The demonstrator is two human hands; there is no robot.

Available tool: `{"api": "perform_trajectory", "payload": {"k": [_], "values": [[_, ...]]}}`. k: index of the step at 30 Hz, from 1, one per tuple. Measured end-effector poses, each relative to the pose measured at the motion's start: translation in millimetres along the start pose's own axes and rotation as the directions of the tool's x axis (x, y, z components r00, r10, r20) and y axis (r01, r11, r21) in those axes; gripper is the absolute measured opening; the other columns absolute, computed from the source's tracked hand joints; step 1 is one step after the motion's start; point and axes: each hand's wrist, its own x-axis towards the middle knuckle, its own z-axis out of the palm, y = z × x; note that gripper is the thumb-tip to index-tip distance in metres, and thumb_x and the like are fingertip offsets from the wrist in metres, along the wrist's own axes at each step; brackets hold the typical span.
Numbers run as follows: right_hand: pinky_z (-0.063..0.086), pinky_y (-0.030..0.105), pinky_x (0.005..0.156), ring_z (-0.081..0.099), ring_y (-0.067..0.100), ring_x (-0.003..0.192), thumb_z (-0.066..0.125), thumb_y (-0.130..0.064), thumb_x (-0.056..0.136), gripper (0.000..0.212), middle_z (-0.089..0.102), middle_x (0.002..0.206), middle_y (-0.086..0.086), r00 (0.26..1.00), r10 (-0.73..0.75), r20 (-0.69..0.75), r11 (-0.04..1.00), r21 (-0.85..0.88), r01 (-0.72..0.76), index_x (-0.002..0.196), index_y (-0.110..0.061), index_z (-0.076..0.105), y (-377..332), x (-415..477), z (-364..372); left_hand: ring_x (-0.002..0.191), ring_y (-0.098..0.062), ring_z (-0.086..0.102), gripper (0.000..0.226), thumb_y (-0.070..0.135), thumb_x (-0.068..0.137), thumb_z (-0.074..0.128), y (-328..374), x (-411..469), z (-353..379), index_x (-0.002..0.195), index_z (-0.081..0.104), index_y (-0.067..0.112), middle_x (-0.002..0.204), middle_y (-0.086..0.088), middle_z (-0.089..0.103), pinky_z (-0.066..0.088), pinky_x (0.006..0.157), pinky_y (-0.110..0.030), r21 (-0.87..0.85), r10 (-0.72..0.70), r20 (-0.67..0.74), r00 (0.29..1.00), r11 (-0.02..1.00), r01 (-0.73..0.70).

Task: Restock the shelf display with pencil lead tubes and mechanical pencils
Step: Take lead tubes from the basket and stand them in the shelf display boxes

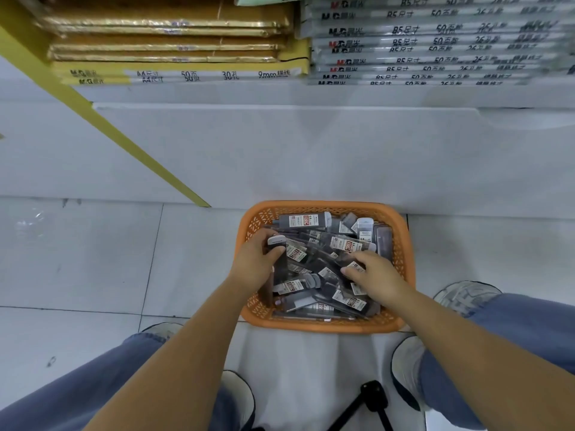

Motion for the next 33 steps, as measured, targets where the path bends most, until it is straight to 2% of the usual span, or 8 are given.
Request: {"api": "perform_trajectory", "payload": {"k": [5, 9, 11, 13, 17, 22, 27, 33], "values": [[0.039, 0.021, 0.084, 0.051, 0.004, 0.106, 0.059, -0.033, 0.094, 0.021, 0.055, 0.117, -0.017, 0.997, -0.012, -0.076, 0.974, 0.225, 0.029, 0.114, -0.038, 0.058, -17.9, -1.4, -9.9, 0.093, -0.016, 0.070, 0.009, 0.021, 0.098, 0.064, 8.9, -6.5, -17.3, 0.098, 0.059, 0.028, 0.099, 0.004, 0.072, 0.059, 0.075, -0.032, -0.227, -0.045, -0.070, 0.997, 0.974, 0.028], [0.040, 0.021, 0.075, 0.049, 0.000, 0.100, 0.059, -0.046, 0.092, 0.017, 0.051, 0.110, -0.026, 0.997, -0.003, -0.072, 0.934, 0.356, 0.028, 0.108, -0.048, 0.054, -43.7, -5.8, -18.1, 0.093, -0.027, 0.073, 0.006, 0.008, 0.098, 0.062, 22.5, -15.4, -22.2, 0.101, 0.058, 0.011, 0.095, -0.008, 0.074, 0.062, 0.077, -0.034, -0.574, -0.096, -0.042, 0.994, 0.817, 0.055], [0.041, 0.022, 0.071, 0.053, 0.001, 0.098, 0.060, -0.048, 0.091, 0.016, 0.057, 0.107, -0.022, 0.998, -0.002, -0.063, 0.897, 0.441, 0.030, 0.107, -0.046, 0.057, -56.7, -8.5, -19.4, 0.092, -0.024, 0.075, 0.010, 0.009, 0.097, 0.063, 31.0, -22.4, -22.3, 0.105, 0.057, 0.006, 0.096, -0.008, 0.076, 0.061, 0.074, -0.027, -0.657, -0.096, 0.015, 0.995, 0.749, 0.082], [0.047, 0.030, 0.082, 0.058, 0.009, 0.104, 0.062, -0.046, 0.090, 0.018, 0.062, 0.111, -0.015, 0.997, -0.009, -0.070, 0.863, 0.503, 0.043, 0.108, -0.043, 0.057, -68.5, -11.0, -21.5, 0.099, -0.025, 0.073, 0.012, 0.009, 0.097, 0.064, 37.8, -29.2, -21.9, 0.104, 0.054, 0.006, 0.103, -0.013, 0.073, 0.061, 0.077, -0.030, -0.688, -0.072, 0.087, 0.994, 0.717, 0.112], [0.053, 0.037, 0.081, 0.065, 0.010, 0.096, 0.070, -0.036, 0.087, 0.040, 0.065, 0.107, -0.018, 0.996, 0.010, -0.092, 0.778, 0.626, 0.049, 0.121, -0.032, 0.050, -84.4, -19.3, -36.4, 0.101, -0.027, 0.071, 0.016, 0.009, 0.095, 0.066, 48.4, -41.8, -30.4, 0.102, 0.052, 0.008, 0.111, -0.016, 0.070, 0.060, 0.077, -0.031, -0.667, -0.026, 0.159, 0.987, 0.735, 0.127], [0.059, 0.034, 0.070, 0.073, 0.020, 0.087, 0.071, -0.022, 0.087, 0.033, 0.076, 0.097, -0.003, 0.990, -0.135, 0.049, 0.777, 0.625, 0.075, 0.118, -0.028, 0.062, -101.0, -40.4, -61.9, 0.091, -0.013, 0.072, 0.024, 0.012, 0.091, 0.072, 73.4, -60.9, -56.8, 0.111, 0.062, 0.020, 0.113, -0.003, 0.070, 0.061, 0.075, -0.030, -0.481, 0.079, 0.266, 0.961, 0.875, 0.061], [0.054, 0.039, 0.092, 0.068, 0.019, 0.101, 0.069, -0.020, 0.088, 0.029, 0.073, 0.105, -0.004, 0.953, -0.296, 0.066, 0.824, 0.523, 0.220, 0.113, -0.032, 0.063, -146.4, -69.2, -92.6, 0.084, 0.001, 0.069, 0.026, 0.021, 0.096, 0.067, 121.8, -90.1, -85.0, 0.120, 0.063, 0.028, 0.119, 0.003, 0.065, 0.057, 0.068, -0.020, -0.239, 0.132, 0.407, 0.904, 0.970, -0.034], [0.054, 0.038, 0.088, 0.068, 0.021, 0.102, 0.067, -0.019, 0.087, 0.036, 0.071, 0.111, 0.005, 0.884, -0.467, 0.023, 0.742, 0.554, 0.377, 0.123, -0.022, 0.060, -213.6, -110.9, -143.4, 0.102, -0.022, 0.065, 0.032, 0.034, 0.102, 0.057, 179.4, -130.2, -126.0, 0.131, 0.055, 0.021, 0.124, -0.008, 0.071, 0.059, 0.092, -0.038, -0.260, 0.262, 0.337, 0.904, 0.949, -0.178]]}}
